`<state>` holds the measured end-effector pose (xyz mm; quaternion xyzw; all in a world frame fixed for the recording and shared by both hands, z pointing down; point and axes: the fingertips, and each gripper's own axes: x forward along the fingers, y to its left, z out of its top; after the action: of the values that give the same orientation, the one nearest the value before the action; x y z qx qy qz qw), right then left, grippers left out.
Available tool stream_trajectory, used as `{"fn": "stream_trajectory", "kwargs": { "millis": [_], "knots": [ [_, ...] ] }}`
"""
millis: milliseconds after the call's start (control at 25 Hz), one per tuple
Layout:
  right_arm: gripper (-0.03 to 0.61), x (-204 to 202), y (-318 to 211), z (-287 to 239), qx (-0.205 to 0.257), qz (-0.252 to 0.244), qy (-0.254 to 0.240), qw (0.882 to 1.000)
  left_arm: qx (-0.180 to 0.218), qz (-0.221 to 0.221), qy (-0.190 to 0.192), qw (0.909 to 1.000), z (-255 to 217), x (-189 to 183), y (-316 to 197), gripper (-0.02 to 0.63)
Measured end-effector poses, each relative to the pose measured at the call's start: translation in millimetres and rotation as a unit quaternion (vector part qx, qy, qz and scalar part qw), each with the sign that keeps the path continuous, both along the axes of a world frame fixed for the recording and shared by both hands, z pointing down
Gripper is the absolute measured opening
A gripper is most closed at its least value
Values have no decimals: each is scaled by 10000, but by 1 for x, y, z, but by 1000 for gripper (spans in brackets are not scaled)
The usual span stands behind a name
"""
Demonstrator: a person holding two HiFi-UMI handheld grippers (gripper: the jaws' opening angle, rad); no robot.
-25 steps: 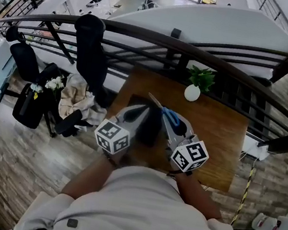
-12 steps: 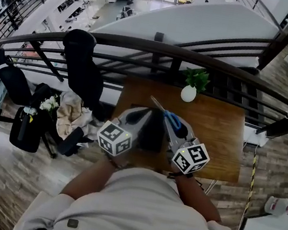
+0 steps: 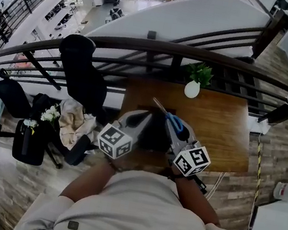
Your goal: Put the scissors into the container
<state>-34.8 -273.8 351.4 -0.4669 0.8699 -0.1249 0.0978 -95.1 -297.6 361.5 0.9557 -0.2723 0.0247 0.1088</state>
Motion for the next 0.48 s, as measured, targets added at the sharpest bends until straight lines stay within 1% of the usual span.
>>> {"fn": "stream_trajectory", "kwargs": {
  "millis": [200, 480],
  "knots": [
    [57, -9, 1, 14, -213, 63, -37, 9997, -200, 73, -34, 9998, 15, -13, 1, 3],
    [57, -12, -19, 14, -223, 34, -67, 9997, -212, 88, -91, 9997, 16, -24, -7, 3]
  ]
}}
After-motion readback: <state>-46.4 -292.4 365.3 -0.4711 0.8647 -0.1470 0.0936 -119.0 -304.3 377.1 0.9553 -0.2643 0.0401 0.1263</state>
